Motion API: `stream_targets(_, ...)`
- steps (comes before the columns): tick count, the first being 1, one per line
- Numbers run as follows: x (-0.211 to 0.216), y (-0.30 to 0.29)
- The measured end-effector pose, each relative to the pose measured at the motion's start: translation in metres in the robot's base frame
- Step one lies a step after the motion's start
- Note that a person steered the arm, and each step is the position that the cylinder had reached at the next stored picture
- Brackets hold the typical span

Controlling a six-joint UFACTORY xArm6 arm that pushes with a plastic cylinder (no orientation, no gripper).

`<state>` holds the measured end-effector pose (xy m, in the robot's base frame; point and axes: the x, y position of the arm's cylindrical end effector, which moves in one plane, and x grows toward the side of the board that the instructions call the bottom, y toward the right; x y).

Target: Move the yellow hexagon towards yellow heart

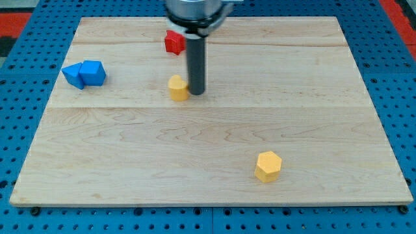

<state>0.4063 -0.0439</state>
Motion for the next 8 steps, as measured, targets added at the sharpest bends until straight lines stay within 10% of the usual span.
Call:
stream_targets(3,0.0,-0.131)
stream_targets(8,0.142,0.198)
